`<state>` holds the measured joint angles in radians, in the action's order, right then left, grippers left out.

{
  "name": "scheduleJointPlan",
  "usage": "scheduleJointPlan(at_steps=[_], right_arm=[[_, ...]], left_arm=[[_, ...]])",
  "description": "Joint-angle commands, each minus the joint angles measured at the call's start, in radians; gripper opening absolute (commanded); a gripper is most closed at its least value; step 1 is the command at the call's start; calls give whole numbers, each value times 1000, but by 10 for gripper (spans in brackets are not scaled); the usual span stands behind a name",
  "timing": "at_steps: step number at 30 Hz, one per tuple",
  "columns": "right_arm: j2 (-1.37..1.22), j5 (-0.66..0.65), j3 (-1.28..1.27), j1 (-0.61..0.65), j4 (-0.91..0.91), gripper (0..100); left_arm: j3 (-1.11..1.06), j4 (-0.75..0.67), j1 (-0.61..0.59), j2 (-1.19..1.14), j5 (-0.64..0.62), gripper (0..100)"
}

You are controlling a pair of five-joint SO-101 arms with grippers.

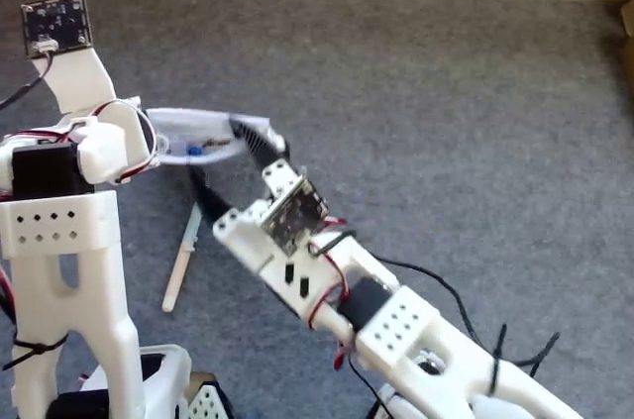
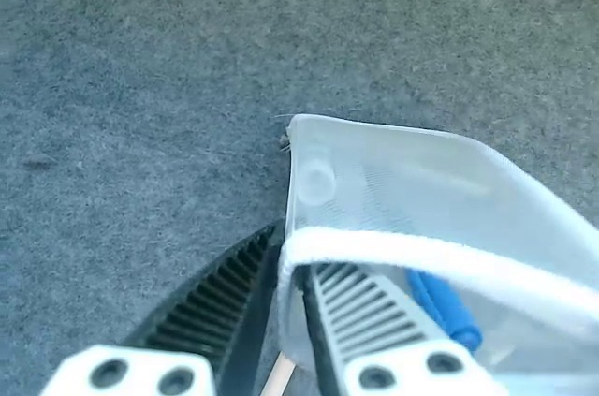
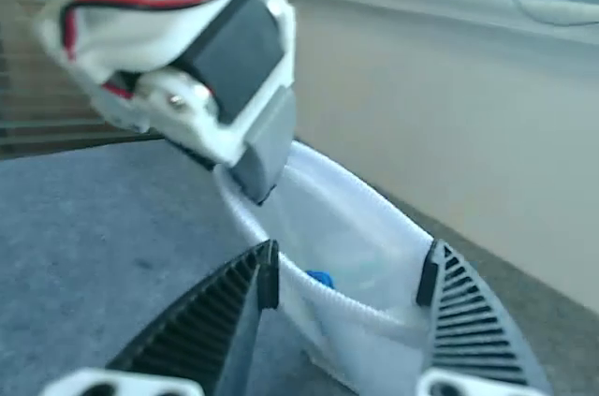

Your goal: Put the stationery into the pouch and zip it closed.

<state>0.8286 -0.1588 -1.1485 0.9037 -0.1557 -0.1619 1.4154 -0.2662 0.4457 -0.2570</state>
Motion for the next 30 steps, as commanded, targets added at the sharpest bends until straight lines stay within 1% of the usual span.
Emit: scheduleJointPlan(at_steps=[1, 5, 12, 16, 20, 25, 30], right_arm=[[130, -3, 1, 99, 213, 228], [163, -3, 1, 170, 329, 228], [174, -3, 2, 180, 378, 228], [174, -3, 2, 180, 394, 228], [163, 0, 2, 180, 394, 228], [119, 163, 56, 174, 395, 228], [-45, 252, 128, 157, 397, 228]], left_arm=[[1, -14, -41, -2, 8, 8], [-1, -43, -113, -2, 5, 8], [16, -54, -208, -2, 0, 7], [16, -58, -239, -2, -40, 7], [15, -75, -277, -2, -49, 7], [15, -75, -314, -2, -81, 7], [15, -75, -343, -2, -83, 7]])
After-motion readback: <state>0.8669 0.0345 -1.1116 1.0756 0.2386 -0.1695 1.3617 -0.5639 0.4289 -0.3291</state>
